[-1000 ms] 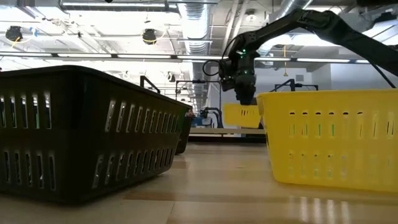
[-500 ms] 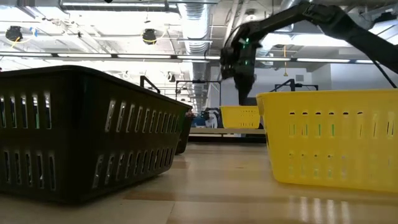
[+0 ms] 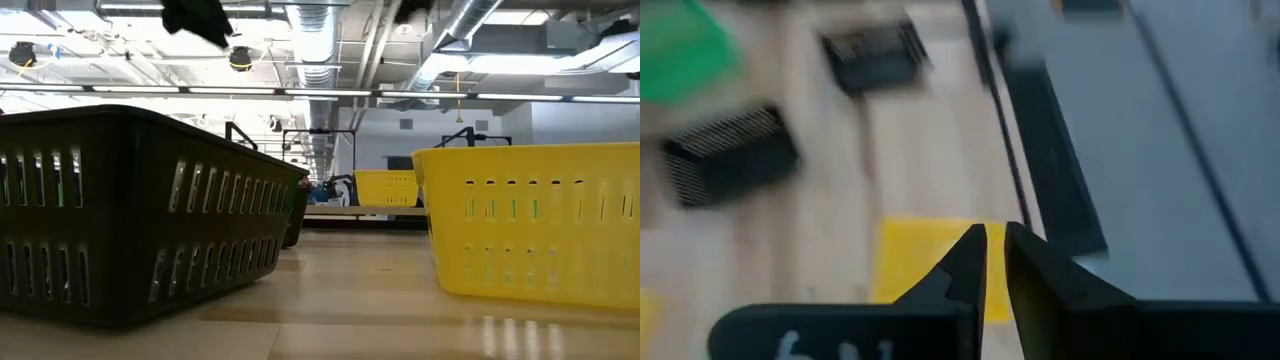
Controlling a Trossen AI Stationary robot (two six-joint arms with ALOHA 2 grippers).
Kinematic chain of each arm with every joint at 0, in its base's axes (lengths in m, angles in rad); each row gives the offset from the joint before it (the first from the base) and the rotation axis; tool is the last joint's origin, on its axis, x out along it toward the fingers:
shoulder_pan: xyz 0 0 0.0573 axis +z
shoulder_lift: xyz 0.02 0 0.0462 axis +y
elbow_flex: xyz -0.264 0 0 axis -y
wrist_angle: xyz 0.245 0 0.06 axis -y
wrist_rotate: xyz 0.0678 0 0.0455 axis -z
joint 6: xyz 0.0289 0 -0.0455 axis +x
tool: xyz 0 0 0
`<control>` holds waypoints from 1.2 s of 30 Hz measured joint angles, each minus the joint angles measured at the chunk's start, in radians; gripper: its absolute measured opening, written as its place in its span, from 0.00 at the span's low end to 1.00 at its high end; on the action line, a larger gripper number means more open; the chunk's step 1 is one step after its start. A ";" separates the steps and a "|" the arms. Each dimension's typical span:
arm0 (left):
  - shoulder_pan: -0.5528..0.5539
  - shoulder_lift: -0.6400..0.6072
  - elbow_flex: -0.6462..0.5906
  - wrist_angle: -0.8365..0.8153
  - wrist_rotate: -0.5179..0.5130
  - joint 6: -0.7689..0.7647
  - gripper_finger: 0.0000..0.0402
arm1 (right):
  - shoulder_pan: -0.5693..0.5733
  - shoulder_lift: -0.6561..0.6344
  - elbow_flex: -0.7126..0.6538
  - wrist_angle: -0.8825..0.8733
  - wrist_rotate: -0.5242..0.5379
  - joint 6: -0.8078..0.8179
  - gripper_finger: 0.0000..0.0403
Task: Stack baskets on shelf by color
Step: Put the middle black bin on the shelf
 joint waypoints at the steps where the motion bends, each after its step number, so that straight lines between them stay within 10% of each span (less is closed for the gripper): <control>1: 0.000 0.030 -0.004 0.000 0.012 -0.019 0.43 | 0.036 -0.040 0.000 0.005 0.000 0.014 0.16; 18: 0.027 0.605 0.080 0.096 0.172 0.010 0.54 | 0.516 -0.359 -0.002 0.119 0.001 0.256 0.16; 36: 0.119 0.680 0.332 -0.216 0.179 0.041 0.56 | 0.564 -0.264 -0.003 0.076 -0.110 0.249 0.16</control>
